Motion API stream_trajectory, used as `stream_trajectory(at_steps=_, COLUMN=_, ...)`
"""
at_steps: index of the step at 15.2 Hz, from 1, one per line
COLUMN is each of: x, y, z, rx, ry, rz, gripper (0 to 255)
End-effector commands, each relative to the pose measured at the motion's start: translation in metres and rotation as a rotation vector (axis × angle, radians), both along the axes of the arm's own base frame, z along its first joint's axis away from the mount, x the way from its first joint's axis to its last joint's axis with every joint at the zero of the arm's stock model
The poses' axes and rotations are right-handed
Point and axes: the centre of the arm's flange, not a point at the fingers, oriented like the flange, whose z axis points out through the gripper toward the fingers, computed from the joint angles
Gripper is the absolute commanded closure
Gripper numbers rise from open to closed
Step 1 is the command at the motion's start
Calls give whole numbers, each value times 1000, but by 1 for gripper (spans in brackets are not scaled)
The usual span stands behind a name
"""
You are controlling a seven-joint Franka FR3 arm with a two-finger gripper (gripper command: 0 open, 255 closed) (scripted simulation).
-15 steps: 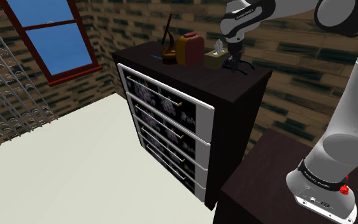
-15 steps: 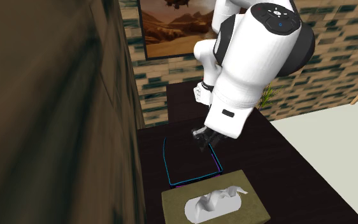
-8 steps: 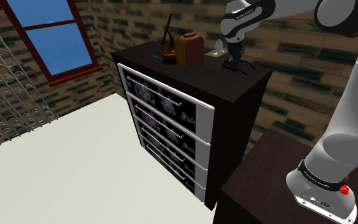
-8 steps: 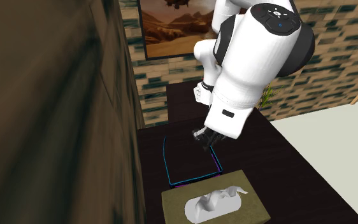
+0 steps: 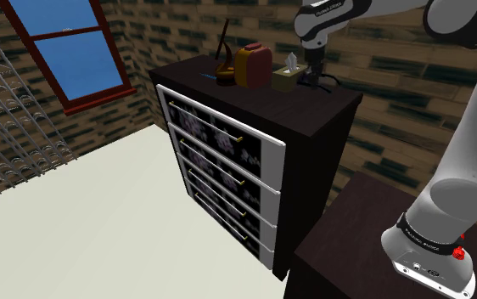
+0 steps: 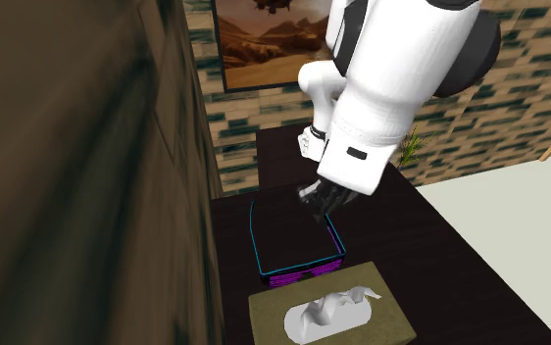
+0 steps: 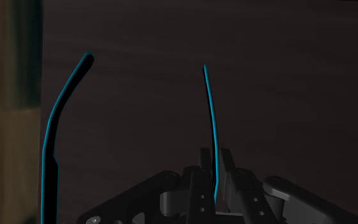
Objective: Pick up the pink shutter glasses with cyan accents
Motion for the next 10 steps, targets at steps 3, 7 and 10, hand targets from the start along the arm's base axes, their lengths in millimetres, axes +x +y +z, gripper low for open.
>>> stream_trajectory(at_steps=3, x=1, y=0, z=22, rx=0, ry=0, rz=0, gripper=255)
stream_trajectory(at_steps=7, x=1, y=0, z=43, rx=0, ry=0, rz=0, gripper=255)
stream_trajectory(at_steps=10, x=1, y=0, z=49, rx=0, ry=0, rz=0, gripper=255)
